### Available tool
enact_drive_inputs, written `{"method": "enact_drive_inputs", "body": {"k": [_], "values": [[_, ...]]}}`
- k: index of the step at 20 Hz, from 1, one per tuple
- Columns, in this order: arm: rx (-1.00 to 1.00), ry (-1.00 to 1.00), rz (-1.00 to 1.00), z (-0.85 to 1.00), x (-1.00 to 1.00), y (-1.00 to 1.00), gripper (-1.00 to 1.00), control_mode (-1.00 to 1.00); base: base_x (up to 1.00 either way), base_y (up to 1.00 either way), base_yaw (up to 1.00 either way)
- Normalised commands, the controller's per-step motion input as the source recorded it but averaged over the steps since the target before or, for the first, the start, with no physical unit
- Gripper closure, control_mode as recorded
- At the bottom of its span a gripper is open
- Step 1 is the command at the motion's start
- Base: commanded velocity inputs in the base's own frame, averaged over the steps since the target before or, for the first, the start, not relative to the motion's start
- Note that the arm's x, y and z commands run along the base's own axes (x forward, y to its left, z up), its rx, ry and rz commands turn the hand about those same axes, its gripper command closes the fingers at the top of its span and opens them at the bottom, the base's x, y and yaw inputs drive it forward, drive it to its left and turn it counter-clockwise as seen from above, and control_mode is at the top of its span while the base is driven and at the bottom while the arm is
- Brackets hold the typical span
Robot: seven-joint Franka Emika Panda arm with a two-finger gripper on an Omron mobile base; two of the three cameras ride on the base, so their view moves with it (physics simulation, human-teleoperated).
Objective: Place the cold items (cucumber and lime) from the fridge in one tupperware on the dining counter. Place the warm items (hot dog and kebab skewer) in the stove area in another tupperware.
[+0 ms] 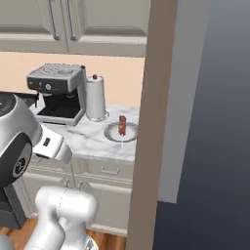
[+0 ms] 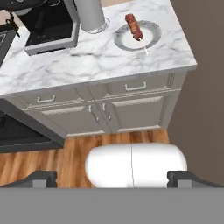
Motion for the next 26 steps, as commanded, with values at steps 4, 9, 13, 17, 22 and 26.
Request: {"method": "enact_drive_inputs", "body": {"k": [4,9,13,17,22,26], "values": [[0.0,0.0,0.0,0.0,0.0,0.0,-1.0,1.0,0.91,-0.03,-0.14],[0.0,0.0,0.0,0.0,0.0,0.0,-1.0,1.0,0.72,-0.12,-0.03],[0.0,0.0,-0.01,-0.1,0.0,0.0,-1.0,-1.0,0.26,-0.06,0.0],[-0.13,-0.1,-0.01,-0.62,0.0,0.0,-1.0,-1.0,0.0,0.0,0.0],[-0.1,-0.03,0.0,-0.53,0.06,-0.24,-1.0,-1.0,0.0,0.0,0.0],[0.0,0.02,0.0,-0.2,0.43,-0.5,-1.0,-1.0,0.0,0.0,0.0]]}}
